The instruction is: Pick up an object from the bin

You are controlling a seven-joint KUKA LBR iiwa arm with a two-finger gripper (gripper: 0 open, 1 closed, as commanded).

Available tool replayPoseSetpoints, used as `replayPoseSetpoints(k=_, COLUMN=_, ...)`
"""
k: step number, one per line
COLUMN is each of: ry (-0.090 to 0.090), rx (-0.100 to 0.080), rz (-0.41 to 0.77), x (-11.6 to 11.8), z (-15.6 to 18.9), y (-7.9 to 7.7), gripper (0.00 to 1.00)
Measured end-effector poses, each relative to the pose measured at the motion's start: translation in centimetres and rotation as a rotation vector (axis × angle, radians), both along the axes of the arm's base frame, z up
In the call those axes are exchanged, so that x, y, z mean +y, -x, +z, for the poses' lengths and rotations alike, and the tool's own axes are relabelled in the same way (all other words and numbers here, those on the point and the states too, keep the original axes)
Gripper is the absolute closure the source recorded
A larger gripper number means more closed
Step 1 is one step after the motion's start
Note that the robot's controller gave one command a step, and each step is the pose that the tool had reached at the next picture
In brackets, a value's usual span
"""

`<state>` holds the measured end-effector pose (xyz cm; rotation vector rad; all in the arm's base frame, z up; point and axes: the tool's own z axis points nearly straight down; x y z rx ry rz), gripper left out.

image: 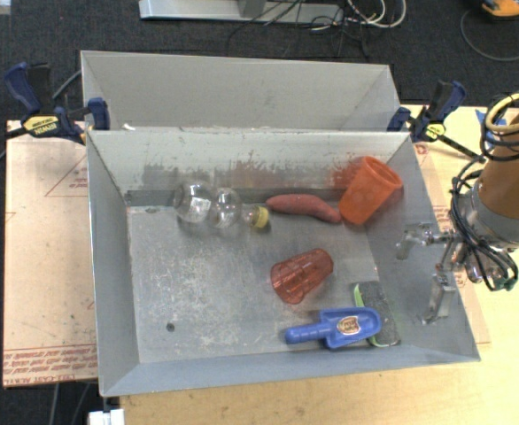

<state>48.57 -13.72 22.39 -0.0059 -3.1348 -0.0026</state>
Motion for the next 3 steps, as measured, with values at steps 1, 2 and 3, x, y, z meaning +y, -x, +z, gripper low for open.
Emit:
replayPoseSetpoints(k=1, ry=0.002, rx=-0.008, rz=0.005, x=0.1, z=0.4, y=-0.2, gripper=0.00)
replayPoseSetpoints(k=2, ry=0.000, rx=-0.007, rz=0.105, x=3.5, z=-10.1, y=-0.1, gripper=0.00)
replayPoseSetpoints(k=3, ry=0.000, rx=-0.007, rz=0.154, x=4.0, z=-12.1, y=-0.7, gripper=0.00)
